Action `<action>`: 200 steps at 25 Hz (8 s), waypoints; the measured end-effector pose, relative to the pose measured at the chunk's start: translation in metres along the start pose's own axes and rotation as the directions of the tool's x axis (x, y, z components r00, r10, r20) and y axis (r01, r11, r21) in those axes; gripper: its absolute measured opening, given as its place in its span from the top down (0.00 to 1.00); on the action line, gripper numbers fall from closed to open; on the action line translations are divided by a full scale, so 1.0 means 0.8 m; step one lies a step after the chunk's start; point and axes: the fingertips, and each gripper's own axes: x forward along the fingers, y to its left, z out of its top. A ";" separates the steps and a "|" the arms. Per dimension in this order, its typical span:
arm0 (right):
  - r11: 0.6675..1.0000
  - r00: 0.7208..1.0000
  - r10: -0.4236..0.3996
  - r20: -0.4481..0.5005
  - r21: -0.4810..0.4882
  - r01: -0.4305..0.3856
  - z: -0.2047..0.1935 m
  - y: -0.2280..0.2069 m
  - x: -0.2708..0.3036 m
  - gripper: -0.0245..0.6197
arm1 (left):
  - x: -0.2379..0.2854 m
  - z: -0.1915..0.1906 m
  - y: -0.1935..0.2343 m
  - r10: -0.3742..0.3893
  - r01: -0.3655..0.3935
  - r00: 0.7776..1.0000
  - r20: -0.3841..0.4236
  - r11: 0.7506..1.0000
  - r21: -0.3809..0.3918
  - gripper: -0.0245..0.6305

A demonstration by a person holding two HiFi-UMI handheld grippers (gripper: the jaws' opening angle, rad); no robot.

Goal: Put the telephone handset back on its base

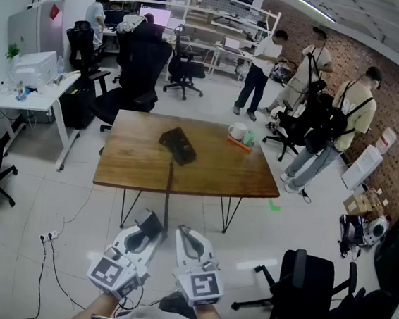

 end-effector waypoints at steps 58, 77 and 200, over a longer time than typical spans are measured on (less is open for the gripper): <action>0.990 0.993 0.097 -0.067 0.108 -0.089 -0.077 -0.264 0.319 0.95 | 0.361 -0.119 0.232 0.042 -0.073 0.985 -0.165 0.979 -0.189 0.84; 0.965 0.966 0.212 -0.149 0.188 -0.182 -0.144 -0.291 0.383 0.95 | 0.436 -0.240 0.344 0.063 -0.179 0.960 -0.273 0.887 -0.425 0.84; 0.981 0.979 0.160 -0.127 0.129 -0.143 -0.096 -0.189 0.306 0.95 | 0.324 -0.199 0.329 -0.057 -0.089 0.941 -0.334 0.909 -0.407 0.92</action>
